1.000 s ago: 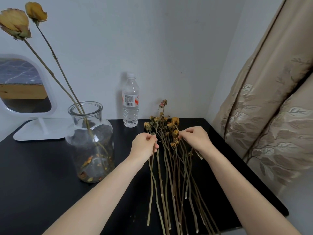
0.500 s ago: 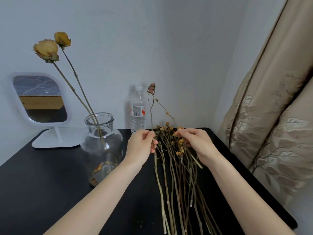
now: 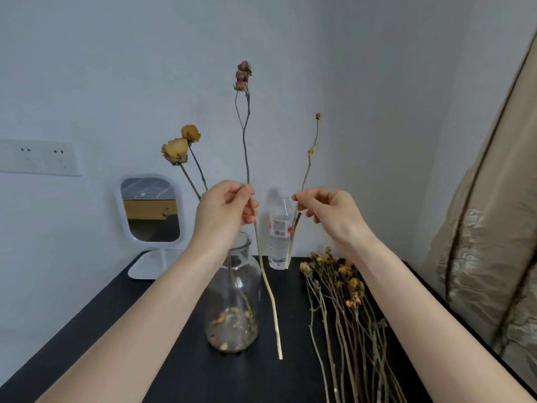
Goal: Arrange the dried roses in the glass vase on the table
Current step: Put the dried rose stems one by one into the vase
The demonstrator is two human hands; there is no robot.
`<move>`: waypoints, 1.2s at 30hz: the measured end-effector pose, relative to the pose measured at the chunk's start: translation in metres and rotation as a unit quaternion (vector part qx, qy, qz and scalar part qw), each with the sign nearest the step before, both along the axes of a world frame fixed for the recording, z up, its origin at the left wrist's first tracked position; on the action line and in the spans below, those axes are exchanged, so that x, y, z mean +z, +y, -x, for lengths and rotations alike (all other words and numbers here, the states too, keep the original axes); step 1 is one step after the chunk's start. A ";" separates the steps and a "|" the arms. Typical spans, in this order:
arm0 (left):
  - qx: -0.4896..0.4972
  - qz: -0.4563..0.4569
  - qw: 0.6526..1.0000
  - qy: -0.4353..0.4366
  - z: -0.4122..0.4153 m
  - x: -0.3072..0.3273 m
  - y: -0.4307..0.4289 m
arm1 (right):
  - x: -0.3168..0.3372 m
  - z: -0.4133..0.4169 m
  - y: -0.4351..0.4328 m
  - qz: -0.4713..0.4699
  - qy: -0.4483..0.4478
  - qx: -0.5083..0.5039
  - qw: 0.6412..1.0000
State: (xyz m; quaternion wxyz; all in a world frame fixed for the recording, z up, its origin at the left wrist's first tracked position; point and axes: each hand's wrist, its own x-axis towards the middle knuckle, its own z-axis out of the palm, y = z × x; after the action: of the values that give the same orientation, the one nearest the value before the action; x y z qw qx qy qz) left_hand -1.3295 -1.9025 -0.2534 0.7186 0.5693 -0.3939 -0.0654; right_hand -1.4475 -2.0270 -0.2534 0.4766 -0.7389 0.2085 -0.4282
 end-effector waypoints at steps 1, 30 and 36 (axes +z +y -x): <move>0.008 0.012 1.000 -0.002 -0.005 0.008 0.005 | 0.006 -0.007 0.003 0.007 -0.005 0.003 1.000; 0.161 0.131 0.966 -0.155 -0.058 0.063 0.028 | 0.022 -0.067 0.027 0.109 -0.001 -0.012 0.994; 0.152 0.121 0.967 -0.163 -0.062 0.058 0.025 | 0.017 -0.072 0.026 0.117 0.013 -0.008 0.993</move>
State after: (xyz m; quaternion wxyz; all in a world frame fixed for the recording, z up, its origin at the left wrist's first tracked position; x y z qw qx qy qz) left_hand -1.2678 -1.8771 -0.1958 0.7096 0.5341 -0.4199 0.1865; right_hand -1.3756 -2.0011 -0.2362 0.3809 -0.7936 0.1691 -0.4433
